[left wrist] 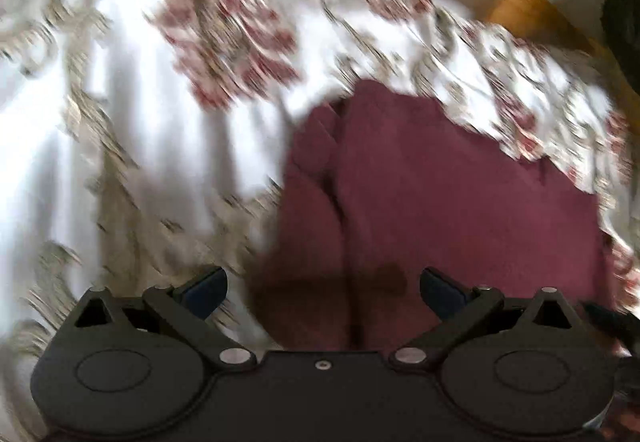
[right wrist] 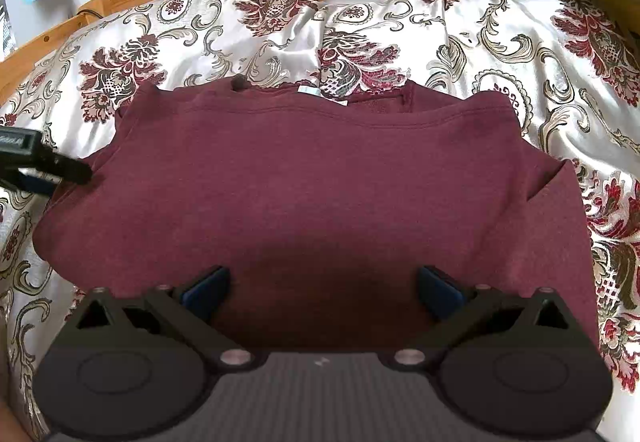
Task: Fold small clothes
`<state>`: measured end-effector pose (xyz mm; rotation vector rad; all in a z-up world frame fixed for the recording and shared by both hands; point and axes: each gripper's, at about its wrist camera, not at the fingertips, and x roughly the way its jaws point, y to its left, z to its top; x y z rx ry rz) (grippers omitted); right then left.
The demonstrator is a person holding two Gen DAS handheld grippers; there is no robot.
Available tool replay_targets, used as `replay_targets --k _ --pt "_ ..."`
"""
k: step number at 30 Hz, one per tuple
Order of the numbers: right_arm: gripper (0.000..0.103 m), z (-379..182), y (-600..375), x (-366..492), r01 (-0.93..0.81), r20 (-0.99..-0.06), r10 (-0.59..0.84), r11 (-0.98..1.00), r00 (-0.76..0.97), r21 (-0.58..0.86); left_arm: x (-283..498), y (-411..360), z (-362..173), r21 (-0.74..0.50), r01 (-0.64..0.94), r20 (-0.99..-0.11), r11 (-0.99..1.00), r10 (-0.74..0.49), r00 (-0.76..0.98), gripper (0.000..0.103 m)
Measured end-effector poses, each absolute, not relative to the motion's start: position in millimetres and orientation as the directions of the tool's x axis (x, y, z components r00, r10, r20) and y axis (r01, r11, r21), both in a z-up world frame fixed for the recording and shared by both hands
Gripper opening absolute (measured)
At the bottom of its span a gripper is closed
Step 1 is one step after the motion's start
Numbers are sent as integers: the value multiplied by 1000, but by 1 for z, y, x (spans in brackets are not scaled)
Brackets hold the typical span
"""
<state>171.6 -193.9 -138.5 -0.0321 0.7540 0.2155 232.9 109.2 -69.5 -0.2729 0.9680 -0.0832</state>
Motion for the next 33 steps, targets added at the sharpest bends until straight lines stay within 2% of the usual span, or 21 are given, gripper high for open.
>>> replay_targets --k 2,7,11,13,15,19,24,29,33 --pt "102 -138 -194 172 -206 -682 183 977 708 48 237 111 -71 -274 -53 -798 960 -196 570 102" --pt "102 -138 -194 172 -205 -682 182 978 708 47 245 112 -80 -419 -30 -779 907 -342 526 102" --pt "102 -138 -195 172 -205 -682 181 978 708 46 241 106 -82 -403 -5 -788 915 -344 510 102" --pt "102 -138 -195 172 -205 -683 181 978 708 46 239 106 -82 -401 -5 -788 916 -342 512 97" --pt "102 -138 -195 172 -205 -683 181 978 708 46 237 108 -81 -394 -10 -786 919 -332 521 87" --pt "102 -138 -195 172 -205 -683 180 978 708 46 231 111 -76 -389 5 -782 921 -333 526 74" --pt "102 -138 -195 172 -204 -683 179 978 708 45 223 107 -66 -397 67 -758 916 -367 539 43" --pt "102 -138 -195 172 -204 -684 179 978 708 45 223 105 -68 -365 61 -768 929 -338 544 20" --pt "102 -138 -195 173 -204 -684 178 978 707 44 222 112 -66 -409 31 -748 912 -355 561 14"
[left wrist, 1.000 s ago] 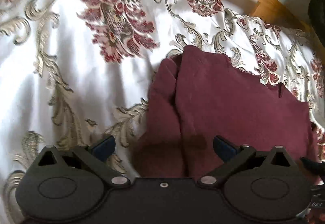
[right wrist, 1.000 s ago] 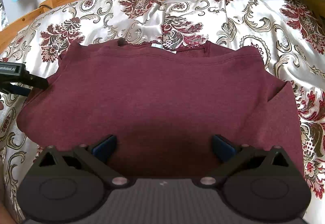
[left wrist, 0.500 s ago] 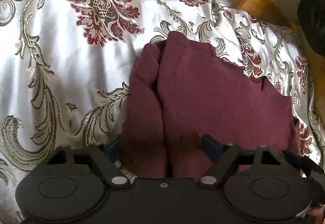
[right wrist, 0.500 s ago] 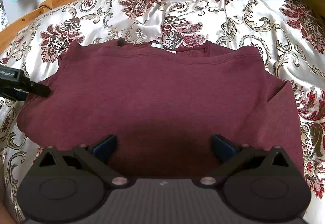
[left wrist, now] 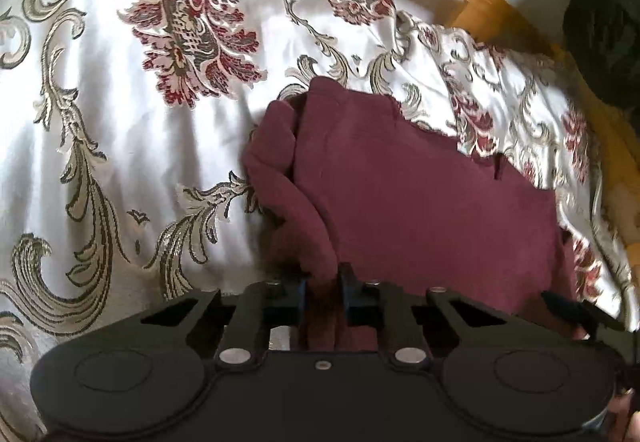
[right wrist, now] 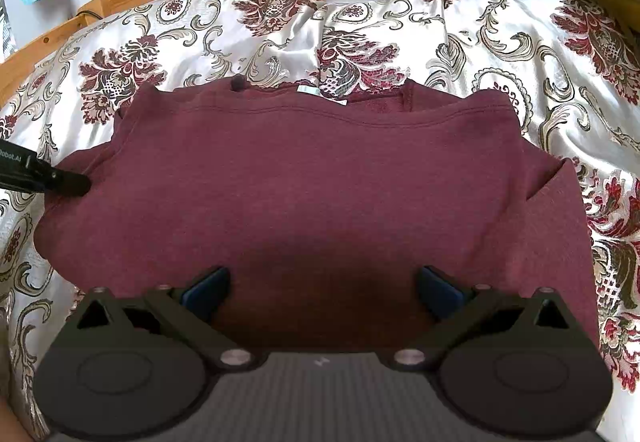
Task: Fold small clothes
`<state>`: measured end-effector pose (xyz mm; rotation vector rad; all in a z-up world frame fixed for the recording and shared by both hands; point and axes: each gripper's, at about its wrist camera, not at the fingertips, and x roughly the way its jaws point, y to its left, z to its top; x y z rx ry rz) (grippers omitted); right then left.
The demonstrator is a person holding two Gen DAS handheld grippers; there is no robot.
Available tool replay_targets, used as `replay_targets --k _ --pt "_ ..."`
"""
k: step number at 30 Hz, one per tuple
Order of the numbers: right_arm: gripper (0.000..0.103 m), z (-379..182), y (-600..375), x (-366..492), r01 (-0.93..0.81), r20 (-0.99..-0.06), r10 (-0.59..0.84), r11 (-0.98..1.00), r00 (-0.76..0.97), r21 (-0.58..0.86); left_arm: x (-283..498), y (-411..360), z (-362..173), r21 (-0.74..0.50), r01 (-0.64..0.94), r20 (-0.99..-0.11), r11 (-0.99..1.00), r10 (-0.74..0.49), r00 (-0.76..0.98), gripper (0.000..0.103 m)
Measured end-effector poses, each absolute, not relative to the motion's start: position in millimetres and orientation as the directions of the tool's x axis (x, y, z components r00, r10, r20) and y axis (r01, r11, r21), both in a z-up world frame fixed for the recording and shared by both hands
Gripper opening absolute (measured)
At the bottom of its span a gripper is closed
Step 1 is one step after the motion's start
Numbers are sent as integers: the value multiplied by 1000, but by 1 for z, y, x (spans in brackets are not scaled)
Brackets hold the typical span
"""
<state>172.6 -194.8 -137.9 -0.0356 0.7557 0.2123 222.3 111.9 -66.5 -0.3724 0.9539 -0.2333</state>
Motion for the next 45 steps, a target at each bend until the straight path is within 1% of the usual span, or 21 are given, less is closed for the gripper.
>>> replay_targets --k 3,6,8,10,14,19,23,25,28,31,32,33,34,36,37,39,40,41,42,45 --pt "102 -138 -196 173 -203 -685 180 978 706 48 218 109 -58 -418 26 -724 908 -351 594 12" --pt "102 -136 -197 174 -202 -690 186 978 699 59 213 95 -36 -390 99 -675 916 -357 646 11" --pt "103 -133 -199 174 -200 -693 198 977 693 79 212 81 -20 -355 144 -656 924 -356 665 11" --pt "103 -129 -204 174 -194 -688 214 975 694 107 213 68 -8 -346 166 -646 924 -363 672 10" --pt "103 -117 -225 173 -144 -656 233 972 718 188 216 32 18 -338 222 -626 914 -395 672 10" --pt "103 -98 -267 164 -36 -585 179 968 791 247 218 -30 40 -271 321 -626 907 -420 657 10" --pt "103 -87 -307 156 56 -531 131 945 837 322 222 -77 37 -279 374 -627 885 -462 627 8" --pt "103 -86 -329 154 111 -519 111 919 848 379 224 -98 28 -299 392 -637 870 -488 597 8" --pt "103 -90 -358 152 188 -512 101 856 853 482 221 -129 12 -283 434 -664 855 -501 554 8" --pt "103 -96 -376 152 237 -514 99 803 852 547 216 -143 -1 -266 463 -692 845 -502 519 12" --pt "103 -98 -379 153 245 -515 100 793 851 558 214 -145 -4 -270 470 -695 840 -508 509 19" --pt "103 -100 -382 154 251 -517 101 785 850 566 212 -144 -5 -276 477 -693 835 -516 502 28" --pt "103 -102 -383 155 255 -519 102 782 849 570 210 -143 -6 -283 485 -685 828 -528 502 33" --pt "103 -102 -382 158 252 -523 102 788 846 562 204 -137 -2 -305 500 -655 810 -560 507 47" --pt "103 -103 -379 158 248 -525 103 794 845 555 202 -135 1 -314 503 -645 805 -570 509 51" --pt "103 -103 -373 161 233 -528 108 809 843 539 196 -129 7 -340 518 -618 785 -601 506 72" --pt "103 -103 -369 162 225 -529 110 819 841 528 193 -125 11 -353 527 -607 773 -618 500 78" --pt "103 -103 -367 163 219 -528 109 826 843 519 190 -123 14 -361 538 -600 762 -631 492 88" --pt "103 -102 -364 164 210 -523 106 834 846 510 187 -124 17 -360 548 -600 755 -637 484 94" --pt "103 -96 -359 161 183 -504 110 848 856 497 181 -126 23 -334 556 -626 761 -620 472 96"
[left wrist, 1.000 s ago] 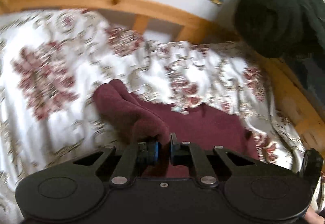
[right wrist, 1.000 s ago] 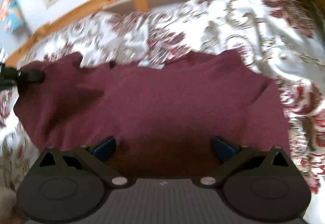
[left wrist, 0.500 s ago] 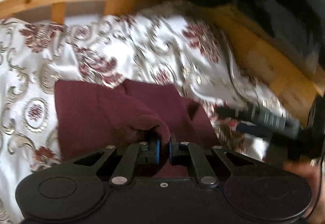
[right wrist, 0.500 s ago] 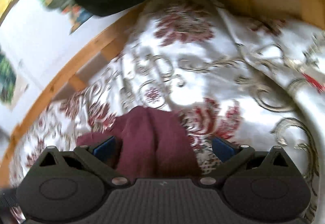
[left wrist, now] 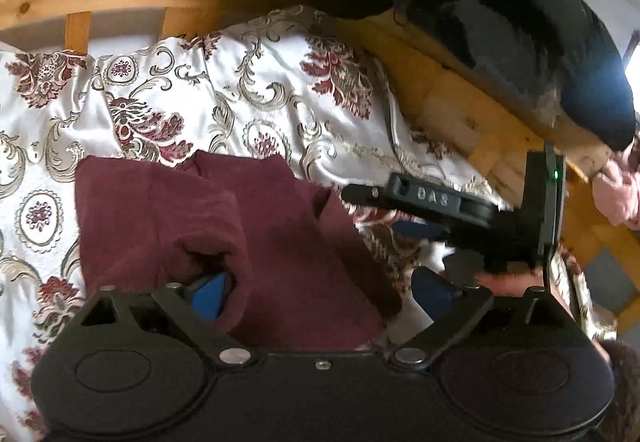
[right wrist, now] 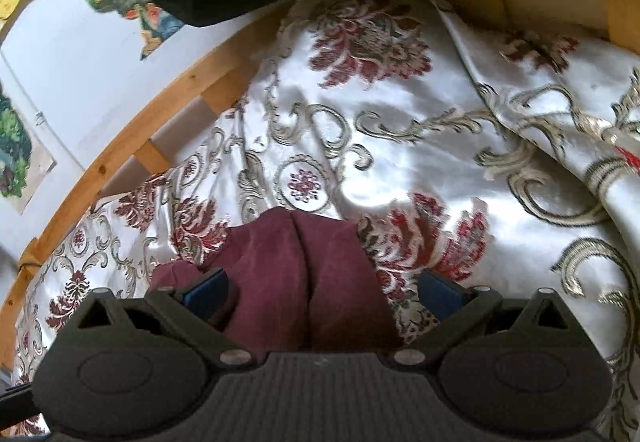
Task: Fold small clothes
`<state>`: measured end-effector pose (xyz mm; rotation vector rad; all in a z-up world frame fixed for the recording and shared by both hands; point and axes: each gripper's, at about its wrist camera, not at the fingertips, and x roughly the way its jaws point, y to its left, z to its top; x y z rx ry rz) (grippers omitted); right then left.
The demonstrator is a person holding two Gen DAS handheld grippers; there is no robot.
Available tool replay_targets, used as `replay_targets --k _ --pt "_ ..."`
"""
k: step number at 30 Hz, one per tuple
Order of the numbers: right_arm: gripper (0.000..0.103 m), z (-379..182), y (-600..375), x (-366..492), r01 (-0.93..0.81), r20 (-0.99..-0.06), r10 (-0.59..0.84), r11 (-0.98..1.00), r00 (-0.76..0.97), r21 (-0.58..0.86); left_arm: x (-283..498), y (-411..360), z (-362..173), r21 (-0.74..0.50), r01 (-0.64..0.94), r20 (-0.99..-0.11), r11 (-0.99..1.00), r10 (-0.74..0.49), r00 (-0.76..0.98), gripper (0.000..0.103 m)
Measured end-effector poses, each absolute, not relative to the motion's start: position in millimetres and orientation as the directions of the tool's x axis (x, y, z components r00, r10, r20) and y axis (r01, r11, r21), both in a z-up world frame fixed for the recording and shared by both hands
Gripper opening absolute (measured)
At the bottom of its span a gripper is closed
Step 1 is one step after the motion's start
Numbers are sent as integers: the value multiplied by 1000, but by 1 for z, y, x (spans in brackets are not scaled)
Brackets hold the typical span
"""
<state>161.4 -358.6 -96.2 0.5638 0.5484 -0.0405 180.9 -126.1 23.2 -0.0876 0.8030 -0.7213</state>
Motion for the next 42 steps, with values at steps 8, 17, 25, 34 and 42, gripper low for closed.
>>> replay_targets --k 8,17,25,34,42 --pt "103 -97 -352 166 164 -510 122 861 852 481 178 -119 13 -400 501 -702 767 -608 371 102" --pt "103 -98 -346 168 141 -507 137 871 851 471 161 -124 23 -348 527 -750 775 -568 340 102" --pt "103 -95 -345 165 67 -457 215 848 863 525 146 -111 41 -332 551 -726 765 -581 368 102" --pt "103 -90 -322 163 -70 -386 324 837 864 543 131 -63 57 -195 533 -684 823 -504 527 102" --pt "103 -106 -290 179 -204 -377 541 734 752 647 149 -44 5 -183 494 -712 850 -461 530 102"
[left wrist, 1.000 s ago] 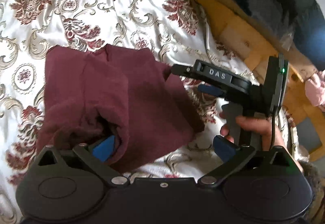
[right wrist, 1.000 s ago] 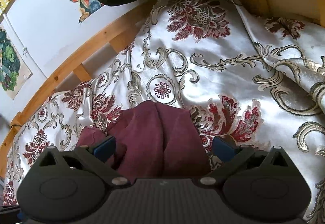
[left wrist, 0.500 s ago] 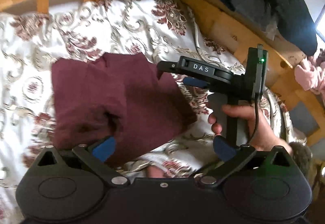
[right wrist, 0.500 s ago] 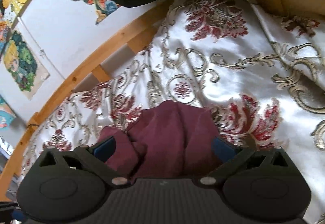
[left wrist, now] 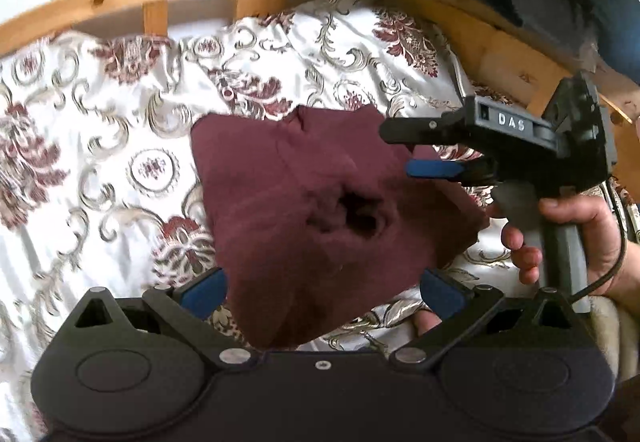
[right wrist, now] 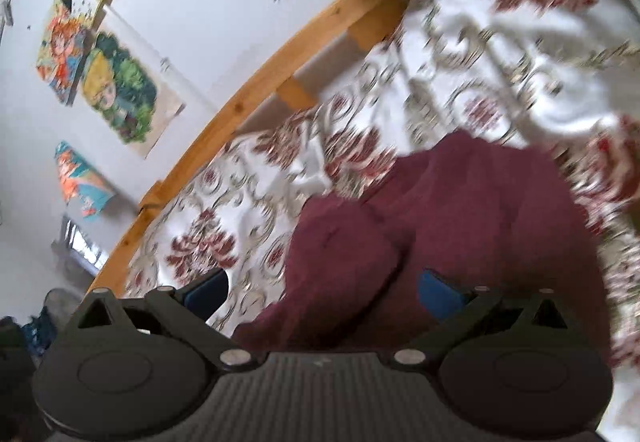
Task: Fold small clothes
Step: 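Grasp the folded shirt with the left tool while the right tool grasps beside it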
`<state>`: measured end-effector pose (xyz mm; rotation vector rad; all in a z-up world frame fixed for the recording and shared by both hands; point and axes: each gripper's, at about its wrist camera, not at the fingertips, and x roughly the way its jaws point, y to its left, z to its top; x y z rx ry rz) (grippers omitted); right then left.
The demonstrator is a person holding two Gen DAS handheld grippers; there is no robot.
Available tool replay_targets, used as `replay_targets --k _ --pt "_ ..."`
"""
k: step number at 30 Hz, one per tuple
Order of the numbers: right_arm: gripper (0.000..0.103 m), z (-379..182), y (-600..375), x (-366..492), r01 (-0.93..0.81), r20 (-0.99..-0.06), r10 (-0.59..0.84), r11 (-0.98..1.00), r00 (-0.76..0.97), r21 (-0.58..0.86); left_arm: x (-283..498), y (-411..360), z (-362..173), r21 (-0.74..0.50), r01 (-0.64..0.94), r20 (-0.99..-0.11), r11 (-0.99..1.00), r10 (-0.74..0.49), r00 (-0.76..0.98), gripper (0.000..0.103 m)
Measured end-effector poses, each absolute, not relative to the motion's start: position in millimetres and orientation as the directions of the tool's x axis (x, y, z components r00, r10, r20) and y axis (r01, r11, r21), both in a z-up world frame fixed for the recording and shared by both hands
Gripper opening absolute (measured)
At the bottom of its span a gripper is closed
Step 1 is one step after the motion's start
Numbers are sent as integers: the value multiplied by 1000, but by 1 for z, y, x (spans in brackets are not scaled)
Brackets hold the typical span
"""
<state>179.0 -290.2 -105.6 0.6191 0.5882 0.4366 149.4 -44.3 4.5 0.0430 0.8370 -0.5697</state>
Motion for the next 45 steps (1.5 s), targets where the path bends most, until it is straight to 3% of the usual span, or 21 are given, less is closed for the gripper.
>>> replay_targets --k 6,13,15,20,22,26,27,29,39,45 --pt "103 -117 -272 198 -175 -443 526 764 726 620 154 -39 -22 -103 446 -716 889 -378 588 102" --pt "102 -132 -265 227 -125 -475 470 796 744 592 154 -46 -24 -27 486 -658 874 -381 649 101" --pt "95 -133 -259 231 -135 -481 451 819 752 557 153 -48 -24 -10 500 -648 866 -386 657 93" --pt "54 -135 -252 233 -130 -500 420 847 757 515 150 -53 -26 2 527 -636 850 -405 656 79" --pt "47 -136 -251 233 -130 -501 421 847 756 516 148 -54 -26 12 527 -629 850 -403 664 75" --pt "21 -133 -253 231 -136 -480 413 849 774 511 146 -52 -25 -1 525 -610 851 -417 674 61" --pt "20 -130 -253 230 -144 -466 411 850 784 507 145 -52 -24 -2 523 -603 852 -419 679 52" --pt "16 -124 -254 228 -159 -445 402 858 800 488 145 -53 -22 1 526 -592 850 -423 686 47" --pt "11 -89 -278 211 -230 -326 374 885 868 405 146 -107 -14 34 612 -574 790 -486 659 36" --pt "10 -78 -309 205 -182 -296 316 896 901 404 149 -144 -11 6 653 -575 758 -531 622 33"
